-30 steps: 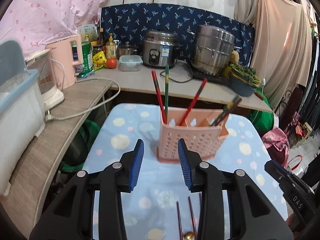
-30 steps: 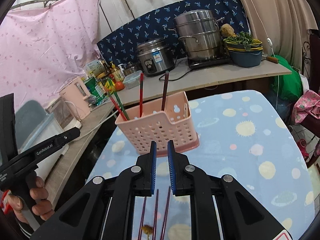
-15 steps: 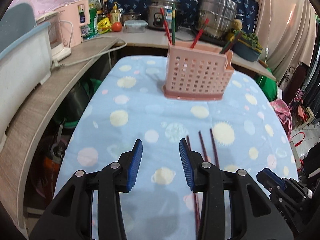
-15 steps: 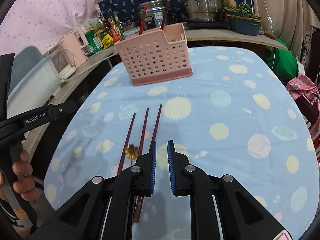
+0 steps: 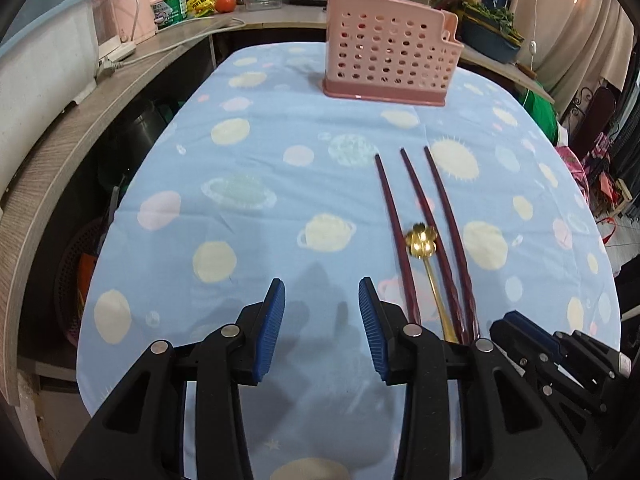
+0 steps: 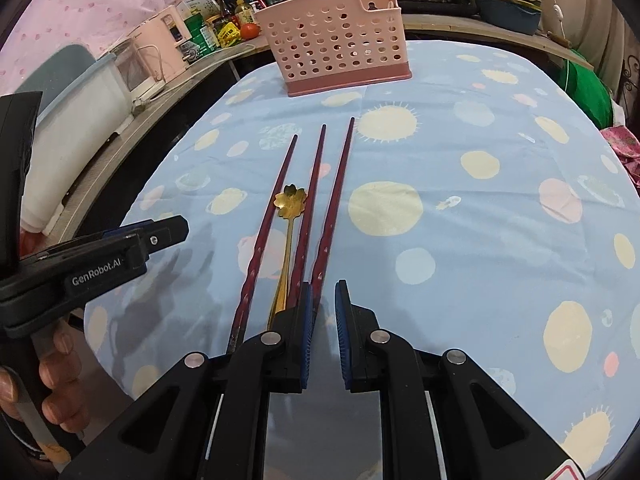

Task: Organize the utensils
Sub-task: 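Move both tools back to the remaining chopsticks on the table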

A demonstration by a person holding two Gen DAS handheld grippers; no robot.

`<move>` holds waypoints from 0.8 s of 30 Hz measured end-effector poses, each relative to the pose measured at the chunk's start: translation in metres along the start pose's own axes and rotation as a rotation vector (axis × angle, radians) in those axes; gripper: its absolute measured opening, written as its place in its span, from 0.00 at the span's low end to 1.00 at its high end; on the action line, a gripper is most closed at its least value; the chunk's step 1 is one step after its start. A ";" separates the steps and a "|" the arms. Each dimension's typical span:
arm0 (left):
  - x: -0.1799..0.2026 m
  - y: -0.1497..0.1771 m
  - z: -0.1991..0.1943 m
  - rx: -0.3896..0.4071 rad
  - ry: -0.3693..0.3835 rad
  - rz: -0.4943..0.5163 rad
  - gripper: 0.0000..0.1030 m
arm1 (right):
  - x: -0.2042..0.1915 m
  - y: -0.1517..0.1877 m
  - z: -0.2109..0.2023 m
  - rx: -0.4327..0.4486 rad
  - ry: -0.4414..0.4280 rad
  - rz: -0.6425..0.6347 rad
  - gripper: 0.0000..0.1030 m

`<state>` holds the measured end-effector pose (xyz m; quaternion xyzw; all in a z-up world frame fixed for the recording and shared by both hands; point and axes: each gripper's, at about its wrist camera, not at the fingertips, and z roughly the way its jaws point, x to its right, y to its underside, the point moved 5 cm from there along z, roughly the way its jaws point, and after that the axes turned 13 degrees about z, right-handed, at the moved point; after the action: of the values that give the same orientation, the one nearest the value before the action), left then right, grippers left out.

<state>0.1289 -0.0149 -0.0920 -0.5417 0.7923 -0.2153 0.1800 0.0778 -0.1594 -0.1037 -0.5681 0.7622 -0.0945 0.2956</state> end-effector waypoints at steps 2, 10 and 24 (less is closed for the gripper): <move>0.001 0.004 0.000 -0.006 0.002 0.002 0.36 | -0.003 0.001 0.001 -0.002 -0.003 -0.005 0.13; 0.003 0.012 0.002 -0.024 0.004 0.007 0.41 | -0.002 0.005 0.010 -0.017 0.010 -0.005 0.13; 0.009 0.016 0.005 -0.034 0.011 0.020 0.48 | 0.000 0.011 0.013 -0.016 0.017 -0.013 0.14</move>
<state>0.1162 -0.0187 -0.1057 -0.5354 0.8024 -0.2027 0.1687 0.0760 -0.1534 -0.1195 -0.5747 0.7616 -0.0950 0.2841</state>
